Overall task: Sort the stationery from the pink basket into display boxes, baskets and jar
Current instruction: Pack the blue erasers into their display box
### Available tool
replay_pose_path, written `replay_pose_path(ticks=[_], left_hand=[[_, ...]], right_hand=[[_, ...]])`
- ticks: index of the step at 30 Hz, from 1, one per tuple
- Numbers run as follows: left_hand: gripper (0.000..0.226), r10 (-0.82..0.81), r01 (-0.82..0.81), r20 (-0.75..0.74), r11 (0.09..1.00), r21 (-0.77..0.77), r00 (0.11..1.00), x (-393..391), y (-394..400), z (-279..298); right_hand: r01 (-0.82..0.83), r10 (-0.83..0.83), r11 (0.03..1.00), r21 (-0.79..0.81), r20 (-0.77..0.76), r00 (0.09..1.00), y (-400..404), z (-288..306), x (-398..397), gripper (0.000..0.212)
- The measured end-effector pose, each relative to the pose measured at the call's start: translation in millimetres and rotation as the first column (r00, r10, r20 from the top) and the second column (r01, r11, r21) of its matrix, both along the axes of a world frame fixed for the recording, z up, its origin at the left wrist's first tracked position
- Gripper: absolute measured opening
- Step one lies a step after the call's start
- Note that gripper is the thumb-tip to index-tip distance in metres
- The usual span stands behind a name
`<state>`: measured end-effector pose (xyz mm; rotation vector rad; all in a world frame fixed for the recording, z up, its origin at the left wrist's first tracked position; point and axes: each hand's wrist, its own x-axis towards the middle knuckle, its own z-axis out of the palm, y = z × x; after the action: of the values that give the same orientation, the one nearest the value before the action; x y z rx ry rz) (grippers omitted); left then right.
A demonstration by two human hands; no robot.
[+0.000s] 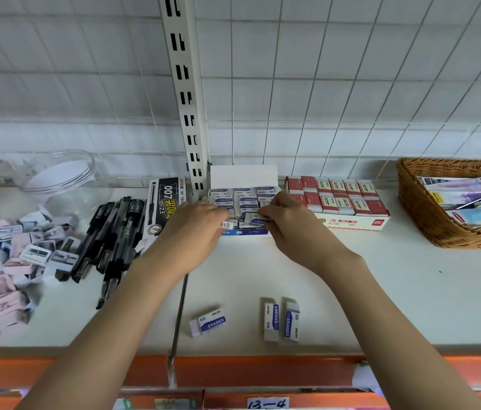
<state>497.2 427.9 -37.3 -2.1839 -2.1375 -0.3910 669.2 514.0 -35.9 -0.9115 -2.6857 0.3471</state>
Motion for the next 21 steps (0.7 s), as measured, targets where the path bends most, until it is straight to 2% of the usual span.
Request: replay_pose_path(ticks=[4,6,8,12,17,21], left_hand=[[0.031,0.086,-0.089,0.06,0.995,0.051,0.995,2,5,8],[0.041,0.134,-0.134,0.077,0.991,-0.01,0.988,3,7,10],[0.041,0.129,-0.126,0.085,0.991,-0.043,0.988,3,9,5],[0.045,0.075,-0.082,0.092,0.994,0.068,0.993,-2,10,-5],[0.024,-0.009,-0.012,0.109,0.982,0.189,0.994,0,12,-10],[0.019,0.004,-0.007,0.015,0.976,0.218,1.0,-2,12,-19]], right_hand=[[-0.005,0.005,1.0,-0.004,-0.017,1.0,-1,1,4,0.024],[-0.003,0.003,1.0,-0.005,-0.037,0.999,-1,2,6,0.025],[0.01,-0.01,1.0,-0.005,-0.046,0.999,-2,3,9,0.026],[0.063,-0.061,0.998,0.015,-0.079,0.995,-1,7,17,0.025],[0.119,-0.116,0.991,0.066,-0.047,0.992,4,11,26,0.028],[0.116,-0.119,0.99,0.086,0.028,0.993,6,11,30,0.03]])
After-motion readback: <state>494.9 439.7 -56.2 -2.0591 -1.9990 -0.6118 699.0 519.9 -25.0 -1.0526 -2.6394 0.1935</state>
